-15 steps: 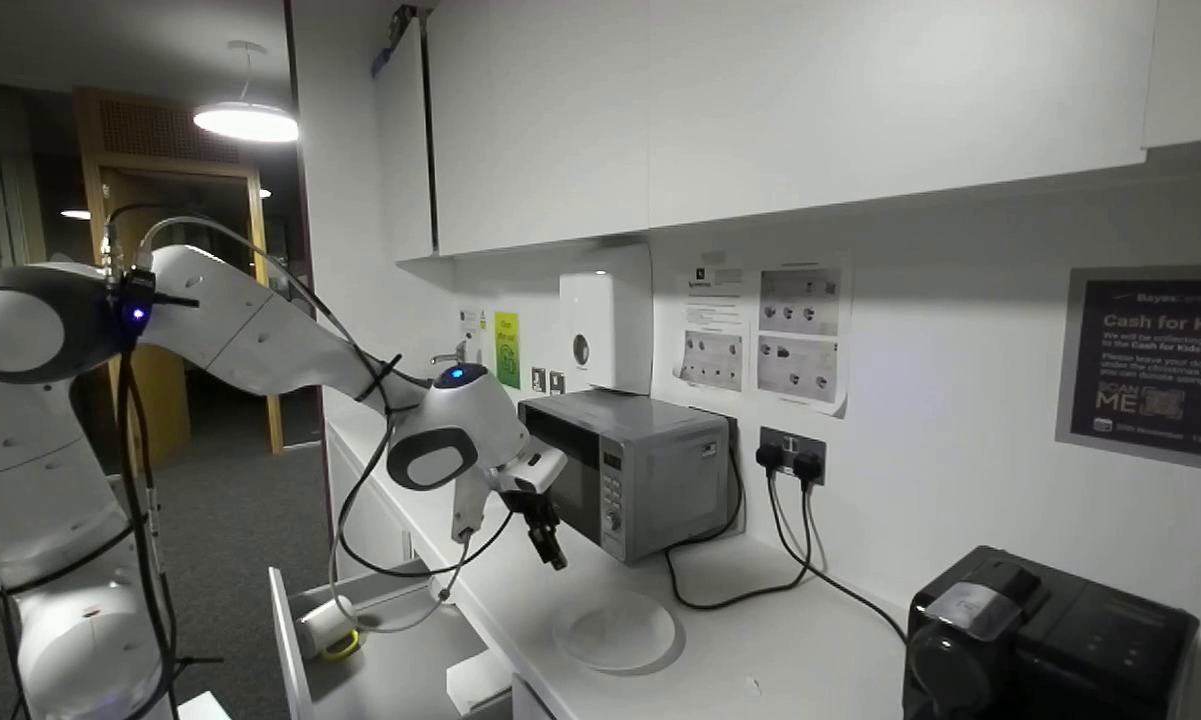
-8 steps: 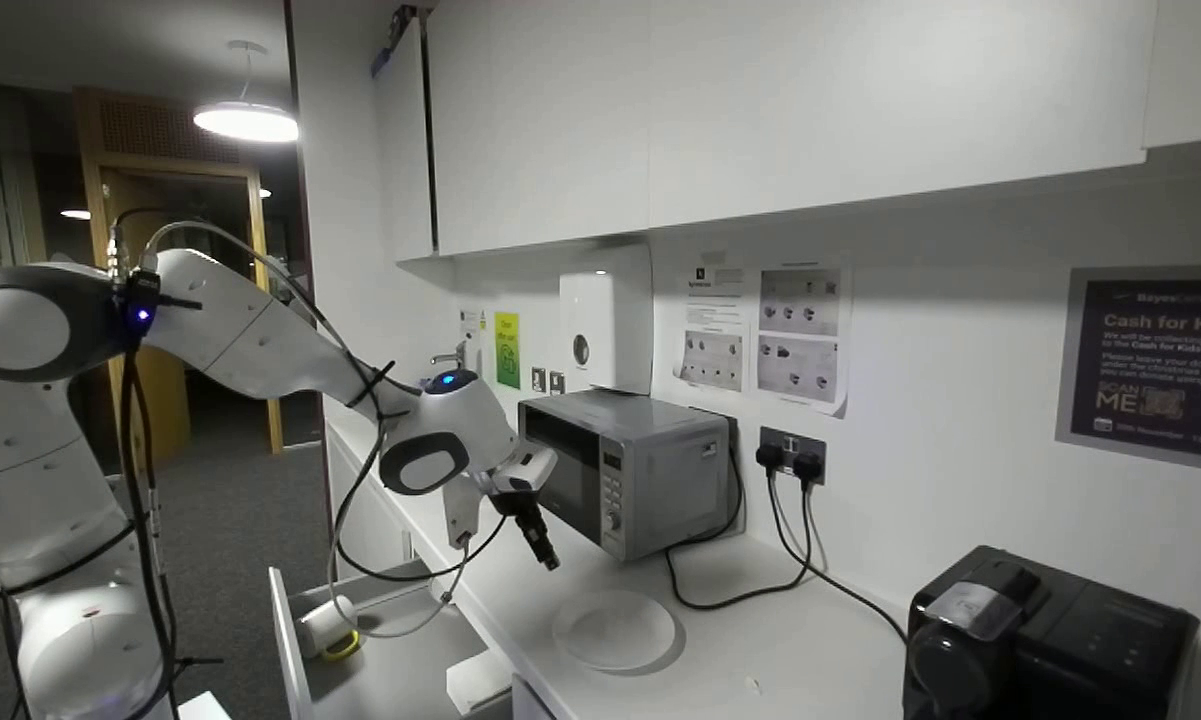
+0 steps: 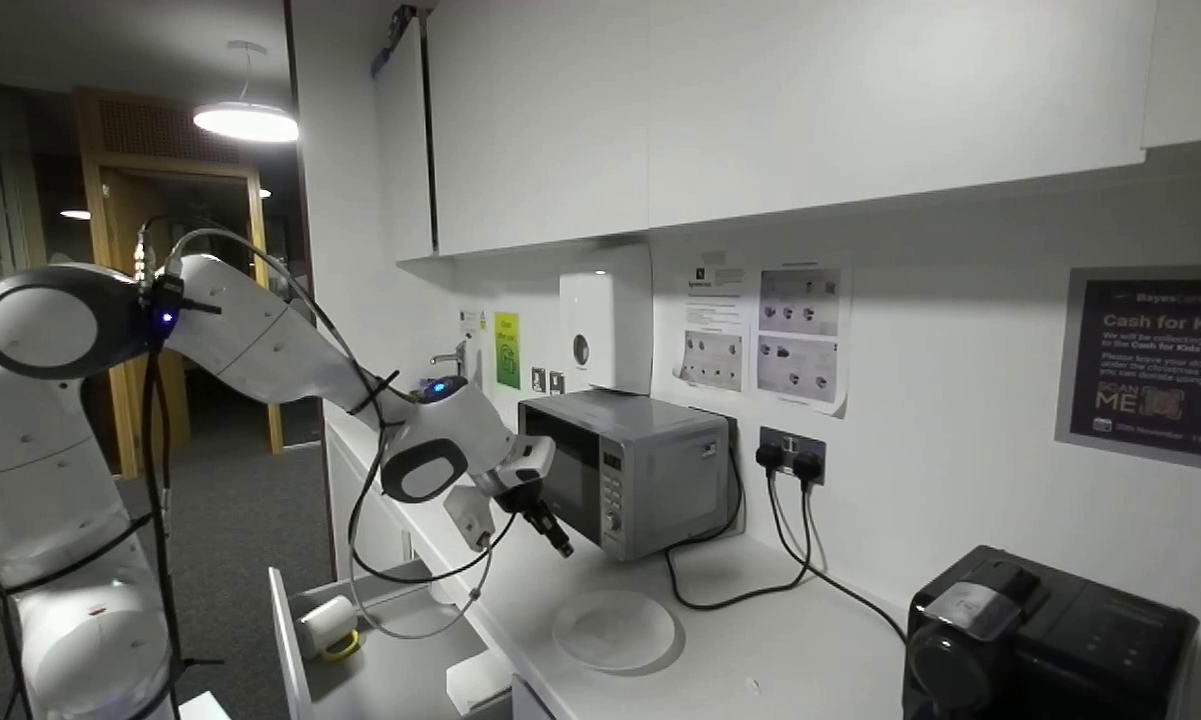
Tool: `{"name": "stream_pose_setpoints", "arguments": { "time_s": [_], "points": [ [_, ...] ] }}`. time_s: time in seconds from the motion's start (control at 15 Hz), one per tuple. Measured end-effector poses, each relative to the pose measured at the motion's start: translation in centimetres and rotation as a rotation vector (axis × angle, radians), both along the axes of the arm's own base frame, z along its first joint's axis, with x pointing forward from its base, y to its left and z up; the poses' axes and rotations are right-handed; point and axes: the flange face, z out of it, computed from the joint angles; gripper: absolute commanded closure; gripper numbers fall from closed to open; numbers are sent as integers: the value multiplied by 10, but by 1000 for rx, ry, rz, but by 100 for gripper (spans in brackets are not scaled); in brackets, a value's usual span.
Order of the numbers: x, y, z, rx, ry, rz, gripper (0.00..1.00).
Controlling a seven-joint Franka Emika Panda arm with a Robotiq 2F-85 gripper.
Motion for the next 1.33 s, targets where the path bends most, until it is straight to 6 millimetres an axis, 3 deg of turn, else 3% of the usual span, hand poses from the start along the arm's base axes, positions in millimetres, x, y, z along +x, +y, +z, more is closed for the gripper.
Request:
{"name": "stream_pose_setpoints", "arguments": {
  "time_s": [0.67, 1.13, 1.2, 1.33],
  "points": [
    [26, 24, -22, -98, -72, 84, 0],
    [41, 23, -29, -157, -75, 113, 0],
    [43, 22, -31, -163, -73, 112, 2],
    [48, 20, -37, -176, -68, 108, 27]
  ]
}}
